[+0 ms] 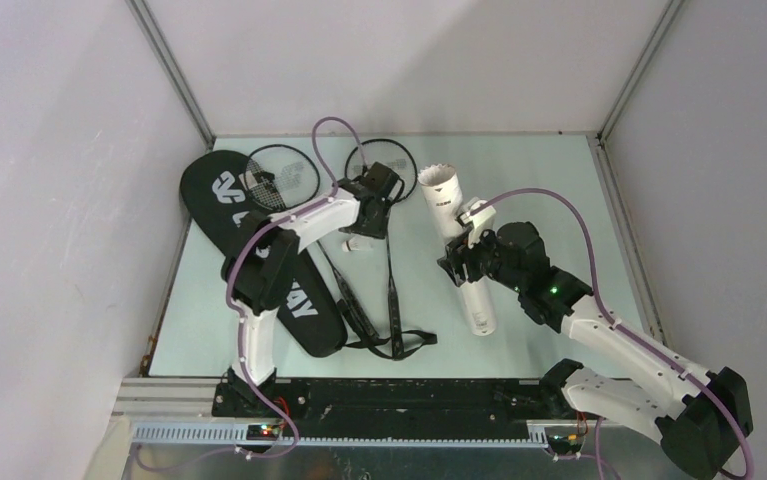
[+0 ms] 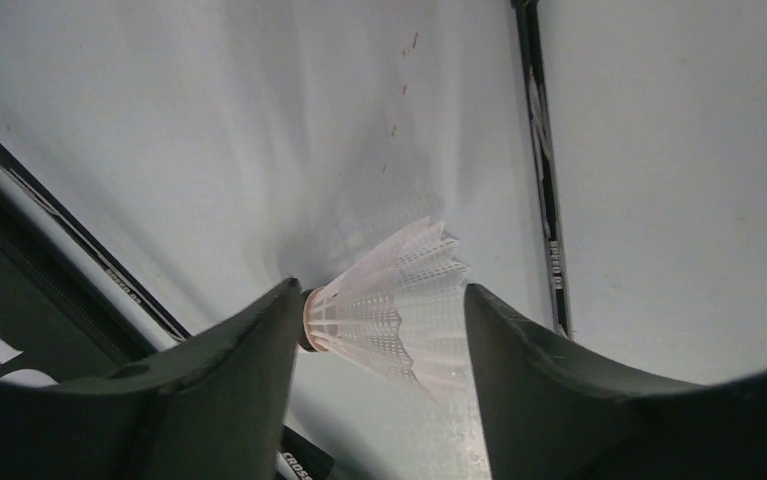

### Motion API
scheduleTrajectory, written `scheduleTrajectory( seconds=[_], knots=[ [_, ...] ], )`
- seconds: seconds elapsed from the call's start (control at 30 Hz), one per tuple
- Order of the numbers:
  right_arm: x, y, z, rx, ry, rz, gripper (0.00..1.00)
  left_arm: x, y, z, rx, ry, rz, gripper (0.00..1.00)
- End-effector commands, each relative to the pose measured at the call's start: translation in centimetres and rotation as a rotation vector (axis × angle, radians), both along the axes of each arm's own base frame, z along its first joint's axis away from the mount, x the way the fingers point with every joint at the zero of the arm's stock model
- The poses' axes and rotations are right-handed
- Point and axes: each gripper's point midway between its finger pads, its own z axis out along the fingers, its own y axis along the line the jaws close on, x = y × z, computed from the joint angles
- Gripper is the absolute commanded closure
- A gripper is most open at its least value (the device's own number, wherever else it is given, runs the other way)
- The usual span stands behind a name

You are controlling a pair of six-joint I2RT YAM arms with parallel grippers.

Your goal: Pack up the badminton gear

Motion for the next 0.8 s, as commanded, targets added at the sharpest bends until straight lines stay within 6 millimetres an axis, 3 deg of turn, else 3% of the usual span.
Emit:
scheduleTrajectory(
  seconds=[0.0, 0.13, 0.33, 0.43, 0.57, 0.63, 0.77],
  knots=[
    [0.9, 0.6, 2.6, 0.059, -0.068, -0.003, 0.61, -0.2, 1.6, 0.6, 0.122, -0.020, 0.054, 0.37],
    [1.0, 0.6, 2.4, 0.057, -0.062, -0.006, 0.61, -0.1, 1.5, 1.0, 0.137, -0.043, 0.066, 0.52],
    [0.8, 0.4, 2.7, 0.059, -0.065, -0.012, 0.61, -0.4, 1.4, 0.5, 0.131, -0.038, 0.062, 0.98],
    [0.7, 0.3, 2.9, 0.063, -0.071, -0.014, 0.61, -0.8, 1.5, 0.5, 0.116, -0.040, 0.049, 1.00],
    [0.5, 0.3, 3.2, 0.074, -0.078, -0.009, 0.61, -0.7, 1.5, 2.9, 0.075, -0.110, 0.055, 1.00],
    [0.3, 0.3, 3.2, 0.077, -0.083, 0.001, 0.61, -0.7, 1.6, 4.9, 0.043, -0.160, 0.057, 1.00],
    [-0.1, 0.5, 3.2, 0.070, -0.111, 0.042, 0.61, -1.3, 2.1, 11.3, -0.058, -0.300, 0.055, 1.00]
  ],
)
